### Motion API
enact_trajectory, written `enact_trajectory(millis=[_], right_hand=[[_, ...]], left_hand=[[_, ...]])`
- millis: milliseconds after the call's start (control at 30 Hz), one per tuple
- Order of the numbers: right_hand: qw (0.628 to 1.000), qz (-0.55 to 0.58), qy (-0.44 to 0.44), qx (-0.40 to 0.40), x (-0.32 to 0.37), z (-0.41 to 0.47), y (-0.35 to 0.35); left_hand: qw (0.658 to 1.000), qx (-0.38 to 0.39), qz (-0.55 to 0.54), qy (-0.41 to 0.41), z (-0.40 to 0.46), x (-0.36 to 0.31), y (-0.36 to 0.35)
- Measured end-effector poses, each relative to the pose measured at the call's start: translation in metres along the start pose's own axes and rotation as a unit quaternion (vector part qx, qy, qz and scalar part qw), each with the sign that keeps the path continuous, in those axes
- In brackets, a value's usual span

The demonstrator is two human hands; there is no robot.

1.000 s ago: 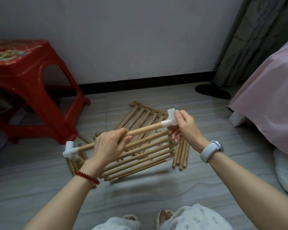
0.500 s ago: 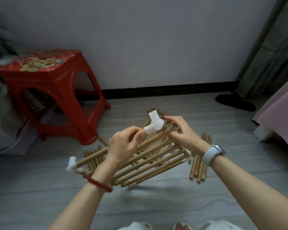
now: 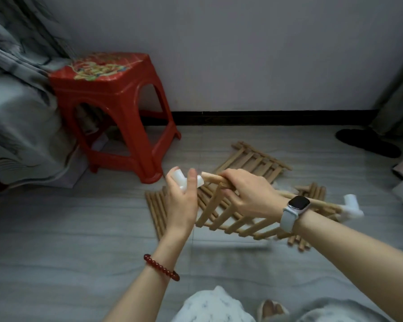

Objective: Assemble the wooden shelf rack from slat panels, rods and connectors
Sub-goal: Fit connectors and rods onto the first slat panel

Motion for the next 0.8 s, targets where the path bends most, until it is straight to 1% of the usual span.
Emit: enact_trajectory(millis=[67, 100, 233, 333, 400, 500, 667, 800], right_hand=[[1.000, -0.005, 0.000, 0.027, 0.005, -0.007, -0.017], [0.999, -0.006, -0.001, 0.036, 0.006, -0.010, -0.026], [0.998, -0.033, 0.001, 0.049, 0.009, -0.016, -0.056], [0.996, -0.063, 0.022, 0.063, 0.012, -0.020, -0.076], [0.994, -0.067, 0.044, 0.072, 0.015, -0.027, -0.086], [0.994, -0.068, 0.049, 0.071, 0.016, -0.028, -0.090], [0.993, -0.072, 0.054, 0.070, 0.017, -0.030, -0.089], [0.993, -0.081, 0.056, 0.071, 0.017, -0.031, -0.088]], left_hand=[[0.998, -0.028, 0.012, 0.050, -0.001, 0.024, 0.007], [0.998, -0.029, 0.026, 0.058, -0.002, 0.033, 0.010], [0.996, -0.022, 0.063, 0.055, 0.000, 0.054, 0.018], [0.990, -0.003, 0.098, 0.104, -0.001, 0.083, 0.026], [0.987, 0.015, 0.098, 0.129, -0.008, 0.099, 0.030], [0.987, 0.024, 0.094, 0.130, -0.009, 0.104, 0.032], [0.982, 0.067, 0.131, 0.119, 0.002, 0.104, 0.027], [0.980, 0.079, 0.144, 0.113, 0.005, 0.106, 0.023]])
Point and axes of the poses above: each hand's wrist, its own z-axis towards the middle knuckle, its own y-axis out of the back of the hand, x = y × z, the point moved 9 cm from there along z, towards the middle knuckle, and after that the axes turned 13 degrees about -x, right-handed, at the moved point
